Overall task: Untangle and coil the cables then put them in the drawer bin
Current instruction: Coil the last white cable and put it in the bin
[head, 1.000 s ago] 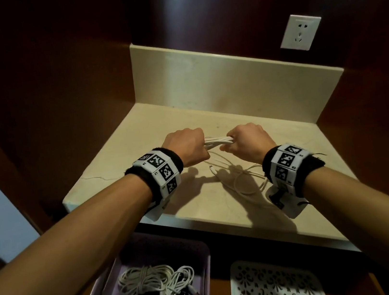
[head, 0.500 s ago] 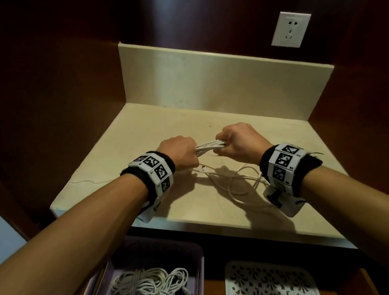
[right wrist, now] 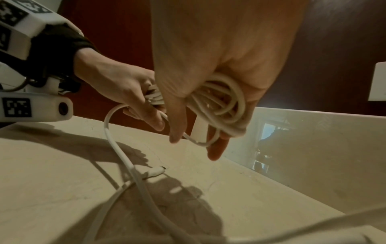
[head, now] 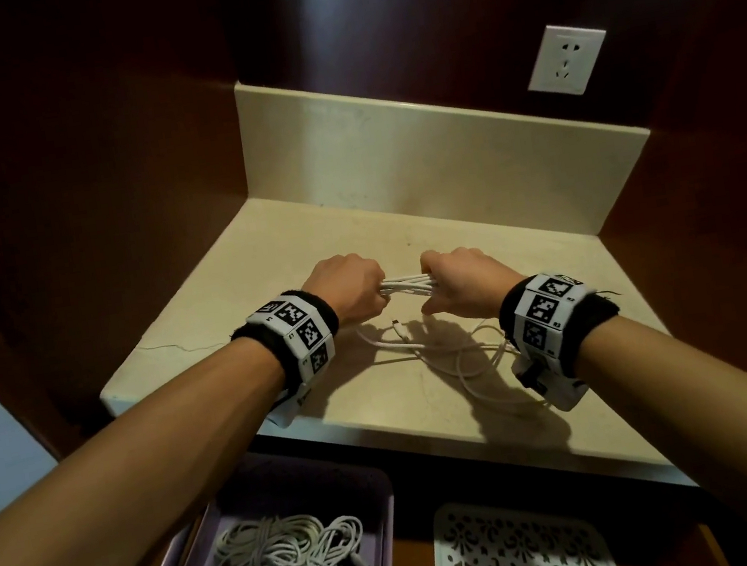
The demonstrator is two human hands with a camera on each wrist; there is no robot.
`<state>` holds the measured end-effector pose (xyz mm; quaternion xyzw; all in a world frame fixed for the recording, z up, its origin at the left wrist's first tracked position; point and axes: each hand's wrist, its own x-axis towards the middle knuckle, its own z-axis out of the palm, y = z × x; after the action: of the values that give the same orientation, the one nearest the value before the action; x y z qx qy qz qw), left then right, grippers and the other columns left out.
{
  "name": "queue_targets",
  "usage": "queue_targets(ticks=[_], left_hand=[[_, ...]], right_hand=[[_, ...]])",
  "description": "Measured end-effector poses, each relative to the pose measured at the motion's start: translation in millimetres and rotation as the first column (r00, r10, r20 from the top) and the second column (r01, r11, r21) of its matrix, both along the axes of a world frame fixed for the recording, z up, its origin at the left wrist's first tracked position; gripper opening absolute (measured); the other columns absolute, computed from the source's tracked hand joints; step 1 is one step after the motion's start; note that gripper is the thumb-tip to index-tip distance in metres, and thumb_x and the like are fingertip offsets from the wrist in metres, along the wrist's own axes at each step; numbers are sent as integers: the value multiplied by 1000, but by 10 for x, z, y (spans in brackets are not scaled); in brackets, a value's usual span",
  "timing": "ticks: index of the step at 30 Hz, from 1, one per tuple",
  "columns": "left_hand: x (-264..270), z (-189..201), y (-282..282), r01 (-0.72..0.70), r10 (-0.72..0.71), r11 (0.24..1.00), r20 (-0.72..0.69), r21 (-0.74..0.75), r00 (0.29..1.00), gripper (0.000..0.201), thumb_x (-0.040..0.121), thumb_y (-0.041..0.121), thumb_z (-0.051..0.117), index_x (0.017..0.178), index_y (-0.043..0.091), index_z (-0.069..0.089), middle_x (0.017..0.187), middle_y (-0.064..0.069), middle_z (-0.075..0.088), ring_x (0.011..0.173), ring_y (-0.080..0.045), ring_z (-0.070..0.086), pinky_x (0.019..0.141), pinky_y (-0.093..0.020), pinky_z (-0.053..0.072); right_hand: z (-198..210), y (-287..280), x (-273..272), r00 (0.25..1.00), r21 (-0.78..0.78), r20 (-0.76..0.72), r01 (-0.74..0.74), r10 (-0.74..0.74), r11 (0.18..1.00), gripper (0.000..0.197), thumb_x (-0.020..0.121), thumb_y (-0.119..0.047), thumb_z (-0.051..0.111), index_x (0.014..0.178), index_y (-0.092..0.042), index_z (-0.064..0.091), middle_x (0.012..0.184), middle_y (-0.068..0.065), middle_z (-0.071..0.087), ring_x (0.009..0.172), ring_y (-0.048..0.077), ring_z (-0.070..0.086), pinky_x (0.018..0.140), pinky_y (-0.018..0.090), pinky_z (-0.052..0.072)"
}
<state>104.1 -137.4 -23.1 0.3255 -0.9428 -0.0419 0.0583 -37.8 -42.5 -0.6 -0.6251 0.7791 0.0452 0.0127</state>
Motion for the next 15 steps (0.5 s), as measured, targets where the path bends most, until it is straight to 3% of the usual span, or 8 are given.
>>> queue_targets(ticks=[4,6,8,11,15], left_hand=[[-4,41,22,93,-93,993,7,-73,996,19,95,32,52,96,17,64,85,-6,62,74,-24,51,65,-31,36],[11,47,25,113,-114,990,-3,-86,994,17,95,32,54,98,18,62,85,-5,61,75,-23,51,65,-31,37],[28,37,25,123,-125,991,-42,-44,991,13,94,28,57,103,19,58,89,-5,63,78,-24,52,67,-32,39],[65,35,-5,110,-95,987,-125,119,988,22,90,12,58,111,18,56,94,-5,64,83,-25,56,70,-33,45],[104,60,-41,69,-32,948,-121,309,992,17,88,3,52,96,14,62,81,-6,69,64,-20,65,55,-26,49]], right_hand=[[-24,-55,11,999,29,33,28,-29,999,56,84,-30,72,129,-19,41,105,7,63,90,26,55,73,34,43],[-28,-76,0,999,44,10,51,-52,998,45,84,-34,71,122,-18,52,104,7,64,89,26,56,71,33,43],[-26,-73,-10,998,28,6,67,-67,997,34,86,-43,69,103,-15,62,91,6,64,80,24,55,63,30,38],[-25,-44,-20,997,-50,-22,71,-72,996,40,90,-50,61,93,-11,66,78,6,57,74,25,53,61,30,37],[-52,5,-34,998,-87,0,63,-63,994,43,95,-50,52,90,-9,66,68,4,51,66,23,50,59,29,35]])
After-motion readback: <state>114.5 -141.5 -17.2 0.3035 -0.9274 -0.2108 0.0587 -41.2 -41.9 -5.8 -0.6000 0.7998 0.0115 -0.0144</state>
